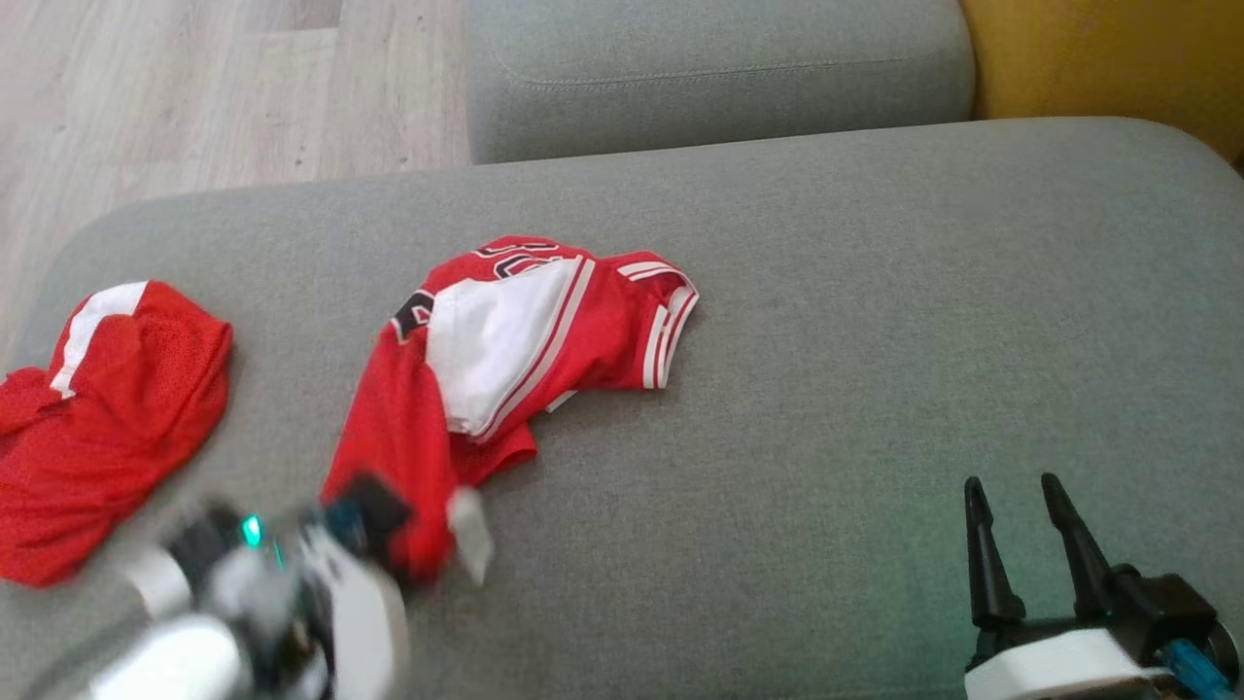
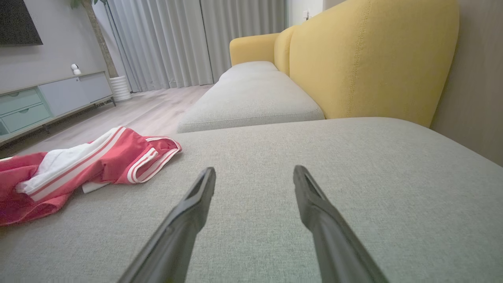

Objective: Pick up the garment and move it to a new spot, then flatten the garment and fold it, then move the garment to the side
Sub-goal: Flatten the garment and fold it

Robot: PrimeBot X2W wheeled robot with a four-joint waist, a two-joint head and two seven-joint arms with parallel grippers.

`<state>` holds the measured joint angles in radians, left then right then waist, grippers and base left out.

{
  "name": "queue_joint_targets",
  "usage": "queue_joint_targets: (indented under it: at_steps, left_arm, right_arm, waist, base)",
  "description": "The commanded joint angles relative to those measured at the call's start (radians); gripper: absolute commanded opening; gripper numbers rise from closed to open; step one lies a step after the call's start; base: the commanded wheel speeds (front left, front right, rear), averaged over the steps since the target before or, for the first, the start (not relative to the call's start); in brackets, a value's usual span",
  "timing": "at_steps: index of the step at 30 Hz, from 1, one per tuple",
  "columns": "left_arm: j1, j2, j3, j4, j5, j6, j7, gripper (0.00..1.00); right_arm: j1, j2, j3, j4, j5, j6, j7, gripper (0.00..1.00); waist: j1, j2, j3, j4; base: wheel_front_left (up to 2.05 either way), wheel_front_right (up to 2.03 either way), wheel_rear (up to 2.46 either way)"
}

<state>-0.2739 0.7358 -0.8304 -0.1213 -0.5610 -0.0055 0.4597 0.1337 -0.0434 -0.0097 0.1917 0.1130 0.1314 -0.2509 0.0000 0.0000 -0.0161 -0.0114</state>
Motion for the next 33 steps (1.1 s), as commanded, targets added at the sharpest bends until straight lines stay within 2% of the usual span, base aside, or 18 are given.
queue_joint_targets:
  at_steps: [1,4,8,11,12,13,14,15,20,25,28,29,31,33]
  left_arm:
    - [-0.026,0.048,0.042,-0.044,-0.01,0.014,0.02,0.0]
    - [0.07,0.044,0.001,-0.073,-0.035,0.051,0.049,0.0]
    - [0.146,0.018,-0.018,-0.011,-0.025,0.124,0.032,0.0]
    - [0.161,-0.008,0.0,0.056,-0.007,0.178,-0.023,0.0]
    - [0.164,-0.018,0.009,0.07,-0.007,0.191,-0.045,0.04]
    - [0.167,-0.029,0.02,0.079,-0.01,0.204,-0.068,0.25]
    - [0.172,-0.041,0.032,0.084,-0.018,0.215,-0.091,0.56]
    - [0.18,-0.049,0.042,0.089,-0.028,0.226,-0.106,1.0]
    - [0.24,-0.049,0.081,0.054,-0.095,0.277,-0.1,1.0]
    - [0.245,-0.025,0.157,-0.083,-0.094,0.374,-0.122,1.0]
    - [0.196,-0.057,0.202,-0.122,-0.077,0.42,-0.162,1.0]
    - [0.17,-0.071,0.207,-0.12,-0.063,0.429,-0.173,1.0]
    - [0.111,-0.138,0.226,-0.094,-0.063,0.441,-0.214,1.0]
    - [0.074,-0.16,0.225,-0.064,-0.044,0.441,-0.236,1.0]
  right_arm:
    - [-0.031,-0.007,0.022,-0.034,-0.01,-0.001,-0.011,1.0]
    - [-0.035,-0.007,0.024,-0.037,-0.011,-0.001,-0.011,1.0]
    - [-0.043,-0.007,0.034,-0.038,-0.01,-0.001,-0.011,1.0]
    - [-0.048,-0.007,0.042,-0.036,-0.01,-0.001,-0.011,1.0]
    - [-0.049,-0.007,0.044,-0.035,-0.011,-0.001,-0.011,1.0]
    - [-0.05,-0.007,0.046,-0.034,-0.011,-0.001,-0.011,1.0]
    - [-0.051,-0.007,0.047,-0.033,-0.01,-0.001,-0.011,1.0]
    - [-0.051,-0.007,0.048,-0.032,-0.01,-0.001,-0.011,1.0]
    - [-0.049,-0.007,0.046,-0.03,-0.006,-0.001,-0.011,1.0]
    - [-0.039,-0.007,0.043,-0.034,-0.005,-0.001,-0.011,1.0]
    - [-0.045,-0.007,0.047,-0.038,-0.004,-0.001,-0.011,1.0]
    - [-0.051,-0.007,0.051,-0.04,-0.004,-0.001,-0.011,1.0]
    - [-0.068,-0.007,0.058,-0.043,-0.003,-0.001,-0.011,1.0]
    - [-0.078,-0.007,0.064,-0.044,-0.003,-0.001,-0.011,1.0]
  waist:
    - [0.0,0.0,0.001,0.002]
    - [0.0,0.0,0.006,0.006]
    - [0.0,0.0,0.013,0.014]
    - [0.0,0.0,0.016,0.017]
    - [0.0,0.0,0.016,0.017]
    - [0.0,0.0,0.015,0.016]
    - [0.0,0.0,0.015,0.015]
    - [0.0,0.0,0.014,0.012]
    - [0.0,0.0,0.008,-0.01]
    - [0.0,0.0,0.007,-0.024]
    - [0.0,0.0,0.023,-0.031]
    - [0.0,0.0,0.034,-0.036]
    - [0.0,0.0,0.061,-0.044]
    - [0.0,0.0,0.08,-0.051]
  base:
    - [0.0,0.0,0.0]
    - [0.0,0.0,0.0]
    - [0.0,0.0,0.0]
    - [0.0,0.0,0.0]
    - [0.0,0.0,0.0]
    - [0.0,0.0,0.0]
    - [0.0,0.0,0.0]
    - [0.0,0.0,0.0]
    - [0.0,0.0,0.0]
    - [0.0,0.0,0.0]
    - [0.0,0.0,0.0]
    - [0.0,0.0,0.0]
    - [0.0,0.0,0.0]
    - [0.0,0.0,0.0]
